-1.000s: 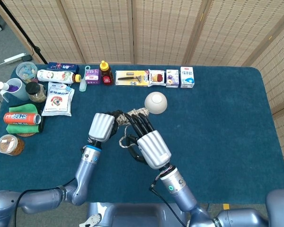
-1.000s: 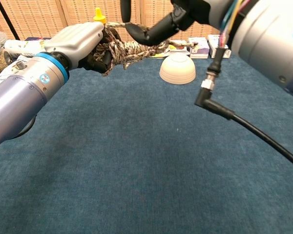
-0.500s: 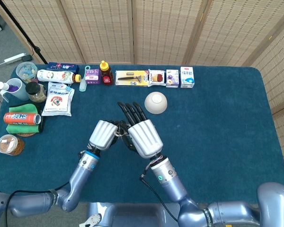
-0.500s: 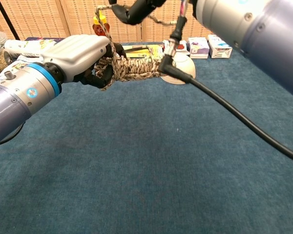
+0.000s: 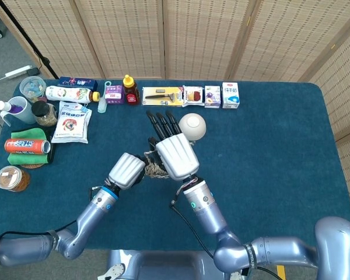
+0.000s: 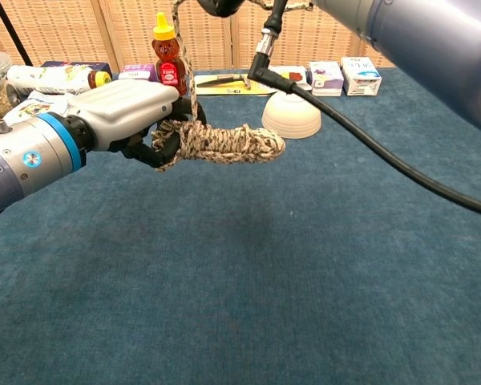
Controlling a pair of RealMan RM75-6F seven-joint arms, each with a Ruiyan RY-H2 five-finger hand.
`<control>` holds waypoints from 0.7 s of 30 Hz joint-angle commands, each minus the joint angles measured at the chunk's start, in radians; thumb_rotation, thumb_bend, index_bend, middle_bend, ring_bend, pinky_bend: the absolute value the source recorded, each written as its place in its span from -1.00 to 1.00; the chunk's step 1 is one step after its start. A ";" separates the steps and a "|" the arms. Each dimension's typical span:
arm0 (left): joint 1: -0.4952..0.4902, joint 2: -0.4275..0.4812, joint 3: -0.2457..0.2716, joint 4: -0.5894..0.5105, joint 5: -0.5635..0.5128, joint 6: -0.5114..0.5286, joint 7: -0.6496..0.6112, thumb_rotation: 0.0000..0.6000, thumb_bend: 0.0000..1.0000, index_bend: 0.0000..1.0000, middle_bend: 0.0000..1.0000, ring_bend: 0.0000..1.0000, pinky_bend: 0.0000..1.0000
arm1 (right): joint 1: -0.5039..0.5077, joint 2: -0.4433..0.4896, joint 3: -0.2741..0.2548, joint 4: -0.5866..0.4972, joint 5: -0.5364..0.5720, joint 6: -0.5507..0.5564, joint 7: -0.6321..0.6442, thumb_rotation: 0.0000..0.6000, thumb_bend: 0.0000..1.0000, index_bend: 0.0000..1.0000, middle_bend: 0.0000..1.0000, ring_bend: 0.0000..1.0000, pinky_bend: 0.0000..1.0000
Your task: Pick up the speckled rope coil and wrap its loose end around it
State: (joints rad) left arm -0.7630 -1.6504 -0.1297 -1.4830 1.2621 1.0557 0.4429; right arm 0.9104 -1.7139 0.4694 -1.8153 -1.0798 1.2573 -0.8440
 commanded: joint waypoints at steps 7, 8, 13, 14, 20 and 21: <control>-0.030 0.065 0.033 -0.015 0.091 -0.098 -0.173 1.00 0.30 0.61 0.21 0.18 0.35 | 0.030 0.011 0.019 0.012 0.097 -0.053 0.075 1.00 -0.01 0.52 -1.00 -1.00 -1.00; -0.032 0.071 0.038 -0.017 0.104 -0.105 -0.192 1.00 0.30 0.61 0.21 0.18 0.35 | 0.036 0.009 0.021 0.027 0.107 -0.059 0.084 1.00 -0.01 0.52 -1.00 -1.00 -1.00; -0.034 0.095 0.057 -0.020 0.160 -0.106 -0.251 1.00 0.30 0.61 0.21 0.18 0.35 | 0.059 -0.004 0.031 0.107 0.141 -0.075 0.131 1.00 -0.01 0.52 -1.00 -1.00 -1.00; -0.033 0.100 0.060 -0.021 0.171 -0.102 -0.261 1.00 0.30 0.61 0.21 0.18 0.35 | 0.062 -0.005 0.032 0.127 0.149 -0.078 0.140 1.00 -0.01 0.52 -1.00 -1.00 -1.00; -0.031 0.120 0.073 -0.021 0.214 -0.090 -0.305 1.00 0.30 0.61 0.21 0.18 0.35 | 0.068 -0.007 0.037 0.218 0.167 -0.095 0.202 1.00 -0.01 0.51 -1.00 -1.00 -1.00; -0.031 0.121 0.074 -0.021 0.218 -0.089 -0.311 1.00 0.30 0.61 0.21 0.18 0.35 | 0.069 -0.007 0.038 0.229 0.170 -0.098 0.211 1.00 -0.01 0.51 -1.00 -1.00 -1.00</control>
State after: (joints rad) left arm -0.7944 -1.5316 -0.0578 -1.5039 1.4770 0.9653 0.1357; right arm 0.9762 -1.7195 0.5043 -1.6026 -0.9175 1.1664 -0.6481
